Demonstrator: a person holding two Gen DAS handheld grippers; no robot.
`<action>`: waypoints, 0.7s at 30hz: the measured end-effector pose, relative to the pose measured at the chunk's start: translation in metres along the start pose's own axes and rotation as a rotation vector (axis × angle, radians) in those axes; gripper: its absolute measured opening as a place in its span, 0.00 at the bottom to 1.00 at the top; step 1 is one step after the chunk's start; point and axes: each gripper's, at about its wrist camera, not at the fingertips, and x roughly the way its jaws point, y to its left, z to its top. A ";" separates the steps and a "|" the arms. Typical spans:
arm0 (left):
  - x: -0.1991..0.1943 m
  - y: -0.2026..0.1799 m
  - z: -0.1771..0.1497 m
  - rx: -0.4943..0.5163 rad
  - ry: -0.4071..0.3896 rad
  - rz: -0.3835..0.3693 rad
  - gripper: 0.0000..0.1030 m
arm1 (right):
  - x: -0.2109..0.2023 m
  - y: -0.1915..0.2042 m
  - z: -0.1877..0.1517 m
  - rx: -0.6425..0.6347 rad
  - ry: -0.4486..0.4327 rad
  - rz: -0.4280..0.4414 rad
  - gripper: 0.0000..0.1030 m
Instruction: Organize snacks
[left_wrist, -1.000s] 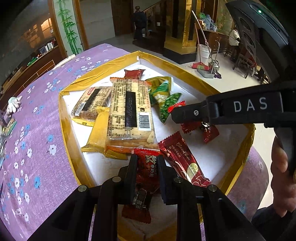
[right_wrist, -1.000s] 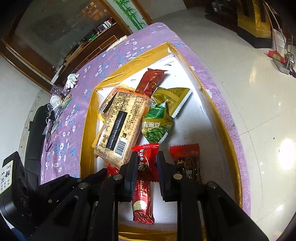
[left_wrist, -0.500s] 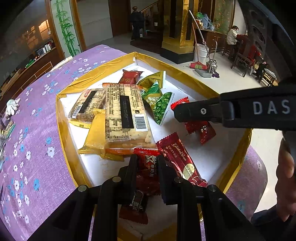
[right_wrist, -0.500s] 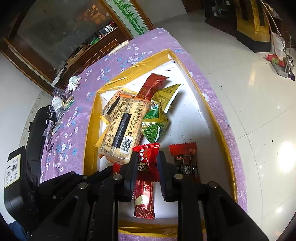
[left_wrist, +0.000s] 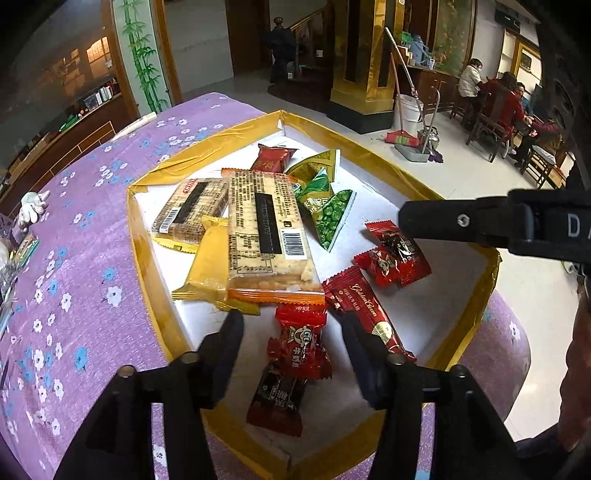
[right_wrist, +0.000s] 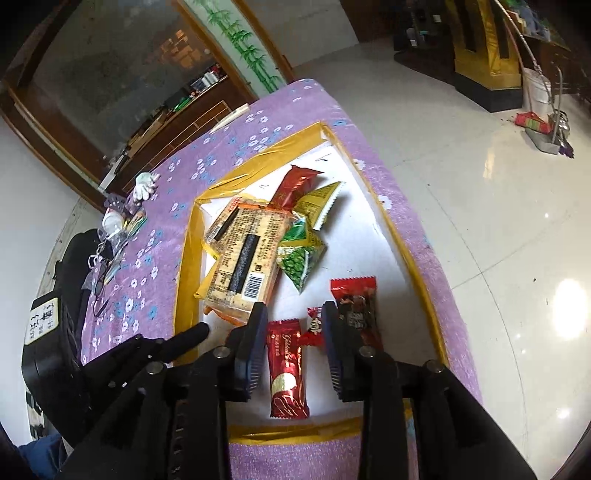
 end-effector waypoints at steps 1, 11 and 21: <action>-0.002 0.001 0.000 0.000 -0.005 0.001 0.60 | -0.001 -0.001 -0.001 0.004 -0.003 -0.002 0.29; -0.021 0.014 0.002 -0.020 -0.061 0.050 0.74 | -0.018 0.003 -0.019 0.031 -0.036 -0.038 0.36; -0.035 0.019 -0.007 0.005 -0.092 0.092 0.81 | -0.027 0.016 -0.035 0.027 -0.055 -0.066 0.42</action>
